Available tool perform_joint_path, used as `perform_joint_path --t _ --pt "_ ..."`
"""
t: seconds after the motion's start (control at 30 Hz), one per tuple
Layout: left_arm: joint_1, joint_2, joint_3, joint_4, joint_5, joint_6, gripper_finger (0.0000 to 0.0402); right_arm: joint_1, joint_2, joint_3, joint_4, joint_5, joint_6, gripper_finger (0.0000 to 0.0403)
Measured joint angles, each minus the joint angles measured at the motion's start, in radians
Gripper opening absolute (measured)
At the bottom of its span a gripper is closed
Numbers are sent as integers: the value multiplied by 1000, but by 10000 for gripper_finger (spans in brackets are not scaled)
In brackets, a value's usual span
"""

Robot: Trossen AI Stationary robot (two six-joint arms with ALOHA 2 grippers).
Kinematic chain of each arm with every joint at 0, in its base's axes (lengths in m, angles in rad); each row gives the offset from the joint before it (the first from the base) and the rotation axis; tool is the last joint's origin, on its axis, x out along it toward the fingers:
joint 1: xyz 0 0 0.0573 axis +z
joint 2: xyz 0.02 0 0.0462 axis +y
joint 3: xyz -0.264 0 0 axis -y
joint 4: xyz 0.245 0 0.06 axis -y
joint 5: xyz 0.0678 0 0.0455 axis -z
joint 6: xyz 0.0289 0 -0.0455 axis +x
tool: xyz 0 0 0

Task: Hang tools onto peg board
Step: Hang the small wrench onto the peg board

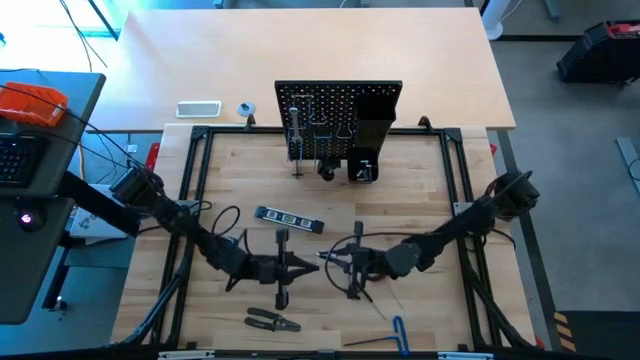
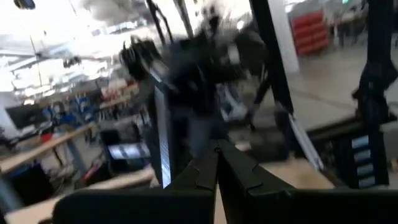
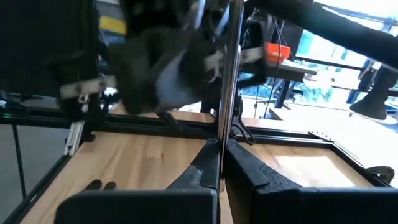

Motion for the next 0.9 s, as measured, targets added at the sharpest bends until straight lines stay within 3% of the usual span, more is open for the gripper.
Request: perform_joint_path --t 0.13,0.5,0.63,0.9 --pt "-37 0 0 -52 -54 -15 0 -42 -51 0 -53 -25 16 3" --pt "-71 -1 0 -104 -79 -6 0 -250 -123 19 -209 -274 105 3" --pt "-73 -1 0 -137 -75 -10 0 -317 -121 91 -350 -338 106 3" --pt "-73 -1 0 -193 -74 -22 0 -416 -121 269 -566 -352 13 3"
